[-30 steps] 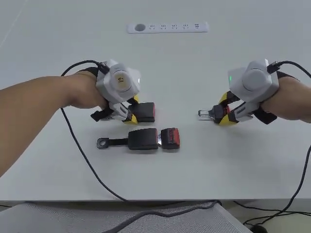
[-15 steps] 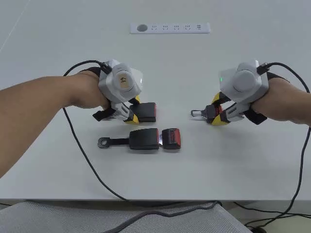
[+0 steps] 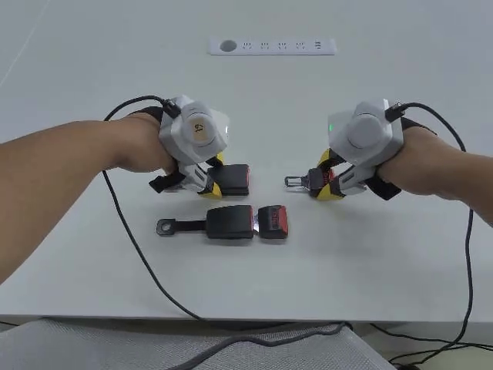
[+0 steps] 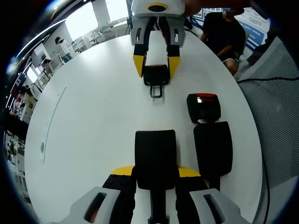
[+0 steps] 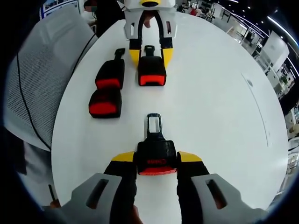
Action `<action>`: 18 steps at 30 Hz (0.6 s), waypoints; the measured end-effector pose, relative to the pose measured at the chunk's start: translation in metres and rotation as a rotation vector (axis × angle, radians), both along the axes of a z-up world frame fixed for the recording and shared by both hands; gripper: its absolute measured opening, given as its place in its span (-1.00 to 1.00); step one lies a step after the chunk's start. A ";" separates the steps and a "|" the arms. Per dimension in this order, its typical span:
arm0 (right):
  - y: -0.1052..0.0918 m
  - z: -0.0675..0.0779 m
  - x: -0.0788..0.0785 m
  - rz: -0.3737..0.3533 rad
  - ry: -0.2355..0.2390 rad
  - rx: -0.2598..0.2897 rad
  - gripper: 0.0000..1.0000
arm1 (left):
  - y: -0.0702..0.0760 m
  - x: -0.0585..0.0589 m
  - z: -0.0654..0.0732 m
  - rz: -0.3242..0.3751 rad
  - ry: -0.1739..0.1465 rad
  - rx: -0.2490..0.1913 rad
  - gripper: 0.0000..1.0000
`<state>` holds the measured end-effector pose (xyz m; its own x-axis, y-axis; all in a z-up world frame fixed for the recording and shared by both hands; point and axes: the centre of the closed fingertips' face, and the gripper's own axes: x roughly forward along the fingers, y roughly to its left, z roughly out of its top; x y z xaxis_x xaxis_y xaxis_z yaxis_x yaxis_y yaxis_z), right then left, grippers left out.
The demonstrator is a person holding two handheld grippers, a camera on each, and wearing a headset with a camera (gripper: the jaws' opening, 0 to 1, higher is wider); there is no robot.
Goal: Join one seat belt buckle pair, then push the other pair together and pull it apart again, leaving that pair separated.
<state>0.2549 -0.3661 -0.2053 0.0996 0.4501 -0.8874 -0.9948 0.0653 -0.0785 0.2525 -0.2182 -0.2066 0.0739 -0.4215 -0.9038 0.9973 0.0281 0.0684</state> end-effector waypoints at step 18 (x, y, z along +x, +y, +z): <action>0.040 0.001 0.001 0.043 -0.007 -0.002 -0.38 | 0.003 0.002 -0.002 0.005 -0.003 0.003 -0.34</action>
